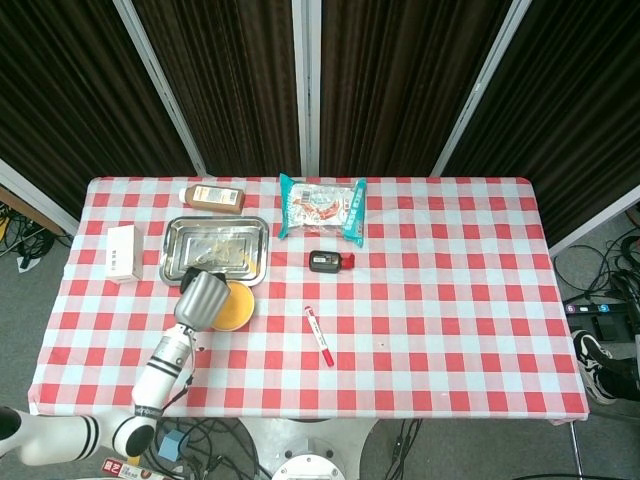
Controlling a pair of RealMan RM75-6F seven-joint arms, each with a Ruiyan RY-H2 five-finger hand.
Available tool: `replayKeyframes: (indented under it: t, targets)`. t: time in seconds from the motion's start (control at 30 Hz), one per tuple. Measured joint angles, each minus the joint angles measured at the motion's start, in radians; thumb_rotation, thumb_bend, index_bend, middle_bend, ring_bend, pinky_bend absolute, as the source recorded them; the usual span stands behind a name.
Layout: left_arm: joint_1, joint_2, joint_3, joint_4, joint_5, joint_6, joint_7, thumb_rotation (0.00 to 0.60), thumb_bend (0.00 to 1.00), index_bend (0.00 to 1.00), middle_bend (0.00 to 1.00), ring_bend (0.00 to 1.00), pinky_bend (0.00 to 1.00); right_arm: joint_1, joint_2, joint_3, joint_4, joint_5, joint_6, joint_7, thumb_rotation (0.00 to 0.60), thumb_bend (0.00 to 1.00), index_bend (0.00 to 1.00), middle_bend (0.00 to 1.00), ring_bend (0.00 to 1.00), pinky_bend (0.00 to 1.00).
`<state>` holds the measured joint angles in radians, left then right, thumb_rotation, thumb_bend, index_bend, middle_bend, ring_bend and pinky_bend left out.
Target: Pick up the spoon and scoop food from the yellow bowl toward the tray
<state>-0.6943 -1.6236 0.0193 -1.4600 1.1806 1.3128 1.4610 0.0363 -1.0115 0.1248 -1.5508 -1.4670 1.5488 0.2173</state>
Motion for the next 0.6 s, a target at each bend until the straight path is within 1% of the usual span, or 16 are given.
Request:
replayKeyframes:
  t: [0.07,0.23,0.43,0.5,0.6]
  targets:
    - [0.0,-0.014,0.007,0.008,0.023,0.02,0.035,0.6,0.42,0.73,0.96,0.94,0.95,-0.001,0.0,-0.001,-0.001,-0.002,0.002,0.0,0.6,0.12,0.1,0.29,0.02,0.14]
    - [0.0,-0.022,0.006,-0.006,0.037,0.042,0.117,0.6,0.41,0.73,0.96,0.94,0.96,-0.006,0.003,-0.002,-0.004,-0.005,0.012,-0.002,0.6,0.12,0.1,0.29,0.02,0.14]
    - [-0.001,-0.021,-0.009,-0.063,0.027,0.054,0.21,0.6,0.42,0.75,0.96,0.94,0.96,-0.013,0.004,-0.003,-0.007,-0.006,0.019,0.0,0.6,0.12,0.1,0.29,0.02,0.14]
    - [-0.004,-0.023,-0.013,-0.063,0.027,0.053,0.231,0.6,0.42,0.78,0.97,0.94,0.96,-0.013,0.004,-0.003,-0.007,-0.007,0.021,0.0,0.6,0.12,0.1,0.29,0.02,0.14]
    - [-0.009,-0.032,-0.016,-0.05,0.018,0.049,0.271,0.6,0.42,0.79,0.97,0.94,0.96,-0.013,0.005,-0.003,-0.008,-0.012,0.024,0.0,0.6,0.12,0.1,0.29,0.02,0.14]
